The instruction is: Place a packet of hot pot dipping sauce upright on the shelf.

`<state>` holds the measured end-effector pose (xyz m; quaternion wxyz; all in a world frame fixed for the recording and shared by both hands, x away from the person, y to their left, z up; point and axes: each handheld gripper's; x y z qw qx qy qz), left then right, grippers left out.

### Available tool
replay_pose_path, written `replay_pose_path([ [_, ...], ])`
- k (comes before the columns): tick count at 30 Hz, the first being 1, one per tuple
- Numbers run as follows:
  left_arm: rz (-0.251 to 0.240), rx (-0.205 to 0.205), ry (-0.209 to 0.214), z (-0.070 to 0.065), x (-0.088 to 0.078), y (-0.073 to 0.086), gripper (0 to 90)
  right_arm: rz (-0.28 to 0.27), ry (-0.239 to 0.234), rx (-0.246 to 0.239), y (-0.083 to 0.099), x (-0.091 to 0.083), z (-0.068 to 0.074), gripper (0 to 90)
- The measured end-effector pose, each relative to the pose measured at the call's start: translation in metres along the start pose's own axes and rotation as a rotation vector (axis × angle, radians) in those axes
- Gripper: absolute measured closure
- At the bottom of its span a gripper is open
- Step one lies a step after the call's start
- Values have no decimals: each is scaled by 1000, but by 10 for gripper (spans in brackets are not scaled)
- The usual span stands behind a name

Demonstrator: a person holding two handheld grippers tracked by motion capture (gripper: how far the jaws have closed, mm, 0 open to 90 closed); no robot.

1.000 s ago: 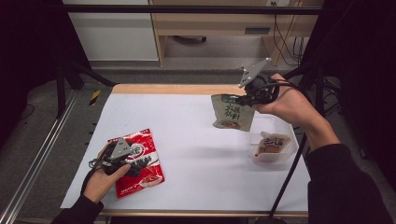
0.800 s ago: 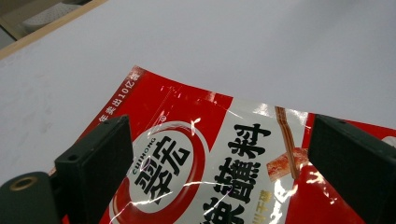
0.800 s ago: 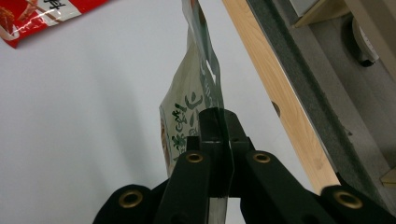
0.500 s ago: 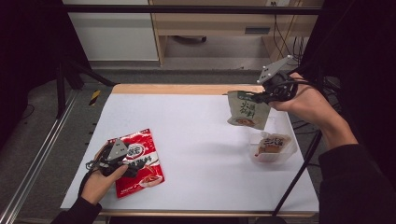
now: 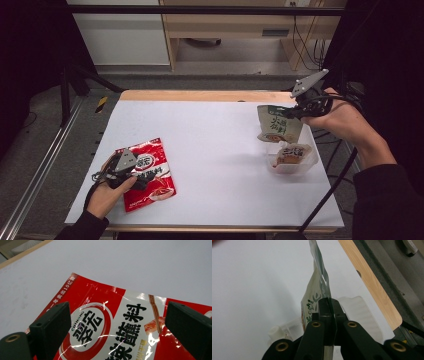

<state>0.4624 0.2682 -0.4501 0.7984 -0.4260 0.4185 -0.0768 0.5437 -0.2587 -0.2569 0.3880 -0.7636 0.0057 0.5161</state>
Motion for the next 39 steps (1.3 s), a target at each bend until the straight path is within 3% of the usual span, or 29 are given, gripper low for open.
replay_pose_path([
  [20,12,-1,7,0,1,1,67,5,-11,39,26,-3,-5,900],
  [39,14,1,12,-1,1,1,66,17,-29,70,37,12,-11,900],
])
Point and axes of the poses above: each handheld gripper's, and its own axes: x roughly forward along the jaws, y roughly out of its underside, z roughly to its left, and after that the axes turned 8 degrees about x, right-handed
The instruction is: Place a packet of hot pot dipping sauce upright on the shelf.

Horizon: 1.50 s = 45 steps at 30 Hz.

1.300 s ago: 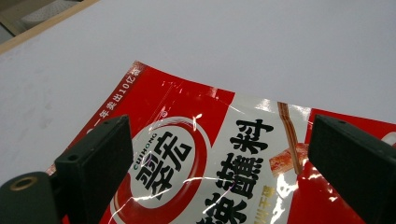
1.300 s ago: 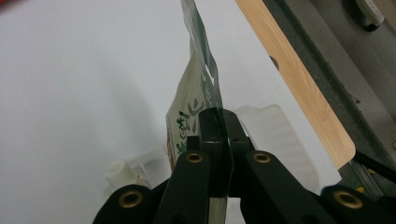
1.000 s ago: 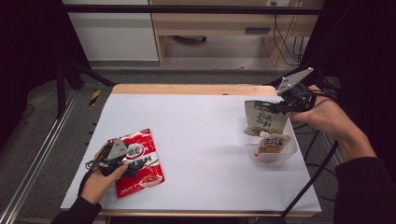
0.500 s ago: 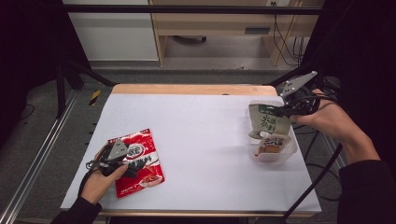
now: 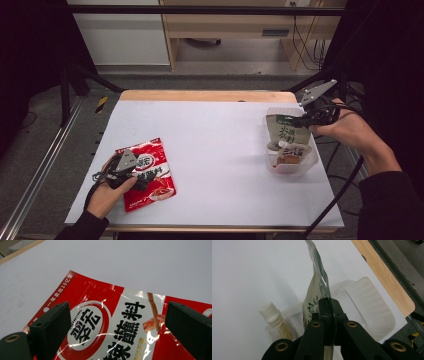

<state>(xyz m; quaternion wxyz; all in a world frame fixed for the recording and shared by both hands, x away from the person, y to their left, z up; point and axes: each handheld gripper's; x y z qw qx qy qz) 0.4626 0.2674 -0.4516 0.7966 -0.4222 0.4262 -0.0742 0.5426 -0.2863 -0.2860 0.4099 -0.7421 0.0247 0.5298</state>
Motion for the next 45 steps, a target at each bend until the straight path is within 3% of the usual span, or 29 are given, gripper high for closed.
replay_pose_path([
  [8,0,0,4,-1,0,0,66,-13,-6,14,6,1,-3,900],
  [20,4,0,7,-1,1,0,66,19,-11,26,18,12,-4,900],
  [31,3,-2,10,-1,2,0,66,-4,-28,50,26,20,-4,900],
  [45,4,-1,13,-2,2,0,66,13,-28,40,31,20,-4,882],
])
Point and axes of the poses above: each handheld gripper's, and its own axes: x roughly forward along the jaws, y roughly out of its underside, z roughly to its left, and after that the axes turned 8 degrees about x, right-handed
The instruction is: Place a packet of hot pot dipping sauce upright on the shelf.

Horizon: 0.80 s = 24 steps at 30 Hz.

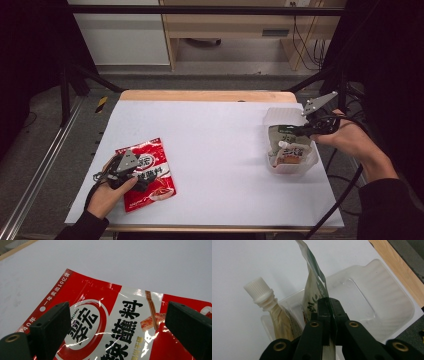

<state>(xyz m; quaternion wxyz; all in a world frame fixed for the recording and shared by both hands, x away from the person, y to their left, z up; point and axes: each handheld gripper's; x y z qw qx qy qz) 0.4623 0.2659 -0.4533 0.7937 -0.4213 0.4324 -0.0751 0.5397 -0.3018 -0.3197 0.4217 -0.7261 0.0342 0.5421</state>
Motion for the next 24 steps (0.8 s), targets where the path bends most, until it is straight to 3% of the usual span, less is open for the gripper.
replay_pose_path([
  [6,5,2,1,0,0,0,66,2,34,17,3,-4,2,782],
  [15,6,3,0,0,0,0,66,-19,32,28,1,-7,5,676],
  [20,3,3,-4,1,0,0,66,-45,37,44,-4,-10,9,567],
  [24,3,1,-6,2,-1,1,65,-101,62,49,-13,-16,18,448],
])
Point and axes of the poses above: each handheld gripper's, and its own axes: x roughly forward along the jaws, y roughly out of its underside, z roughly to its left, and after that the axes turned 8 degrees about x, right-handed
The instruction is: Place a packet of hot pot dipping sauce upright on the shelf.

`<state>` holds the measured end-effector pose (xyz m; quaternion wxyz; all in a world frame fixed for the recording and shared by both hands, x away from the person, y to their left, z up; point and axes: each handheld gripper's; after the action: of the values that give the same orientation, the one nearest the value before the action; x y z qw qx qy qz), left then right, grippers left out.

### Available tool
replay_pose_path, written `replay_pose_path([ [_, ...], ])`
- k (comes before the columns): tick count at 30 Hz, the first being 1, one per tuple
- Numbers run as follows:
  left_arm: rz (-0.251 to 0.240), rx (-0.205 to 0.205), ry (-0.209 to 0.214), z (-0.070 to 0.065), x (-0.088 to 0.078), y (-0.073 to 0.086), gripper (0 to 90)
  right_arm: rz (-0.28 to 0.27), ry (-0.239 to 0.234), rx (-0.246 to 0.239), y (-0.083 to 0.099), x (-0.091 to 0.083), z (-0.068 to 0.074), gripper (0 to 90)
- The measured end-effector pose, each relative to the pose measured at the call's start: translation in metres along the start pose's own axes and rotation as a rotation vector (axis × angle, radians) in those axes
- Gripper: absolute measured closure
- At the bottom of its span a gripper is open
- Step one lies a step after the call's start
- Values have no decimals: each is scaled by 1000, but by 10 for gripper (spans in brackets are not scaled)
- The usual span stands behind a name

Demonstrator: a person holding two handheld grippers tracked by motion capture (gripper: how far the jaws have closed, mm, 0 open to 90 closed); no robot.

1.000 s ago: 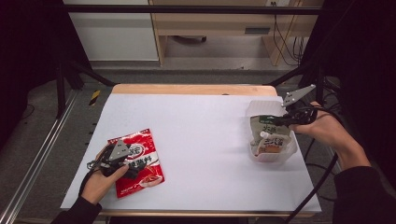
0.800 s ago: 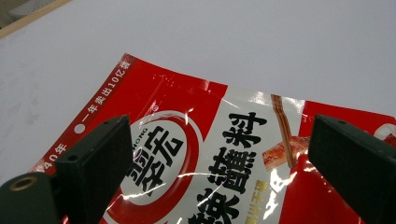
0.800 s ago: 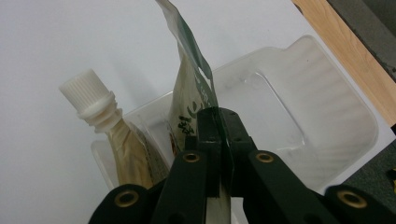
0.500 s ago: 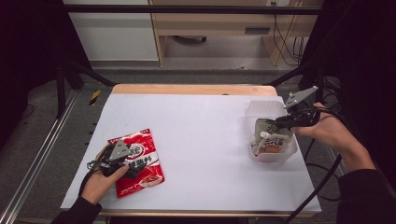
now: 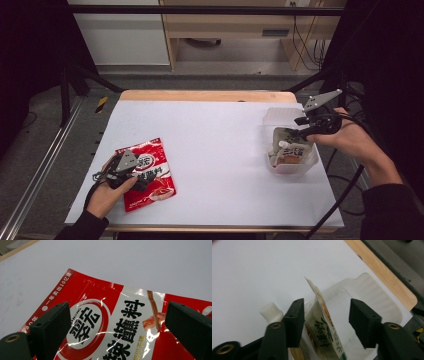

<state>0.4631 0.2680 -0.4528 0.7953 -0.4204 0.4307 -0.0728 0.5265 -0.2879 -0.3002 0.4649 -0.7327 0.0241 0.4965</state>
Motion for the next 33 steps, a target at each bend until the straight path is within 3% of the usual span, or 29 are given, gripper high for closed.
replay_pose_path([
  [2,1,0,-1,0,0,0,66,-20,-1,-15,-4,-2,6,373],
  [12,4,2,-6,2,0,1,63,-99,12,-53,-30,-2,44,252],
  [14,7,1,-9,2,-1,1,63,-115,16,-59,-37,1,59,217],
  [18,16,6,-9,4,-1,2,58,-151,24,-69,-44,3,75,191],
  [20,24,4,-11,5,-2,3,58,-184,12,-69,-51,6,93,174],
  [21,24,4,-11,5,-2,3,57,-184,12,-69,-51,6,93,174],
  [22,23,0,-11,5,-2,3,57,-189,15,-78,-54,9,103,160],
  [23,24,-2,-13,6,-2,3,57,-189,15,-78,-54,9,103,160],
  [26,24,-4,-17,7,-3,4,57,-200,13,-80,-57,17,123,151],
  [33,27,-5,-19,9,-4,5,57,-200,16,-83,-53,34,145,145],
])
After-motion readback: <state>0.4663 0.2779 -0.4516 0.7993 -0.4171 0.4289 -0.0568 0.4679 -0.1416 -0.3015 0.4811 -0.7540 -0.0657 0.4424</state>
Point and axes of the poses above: each handheld gripper's, and its own axes: x roughly forward along the jaws, y roughly out of its underside, z roughly to its left, and after that the axes turned 8 degrees about x, right-handed
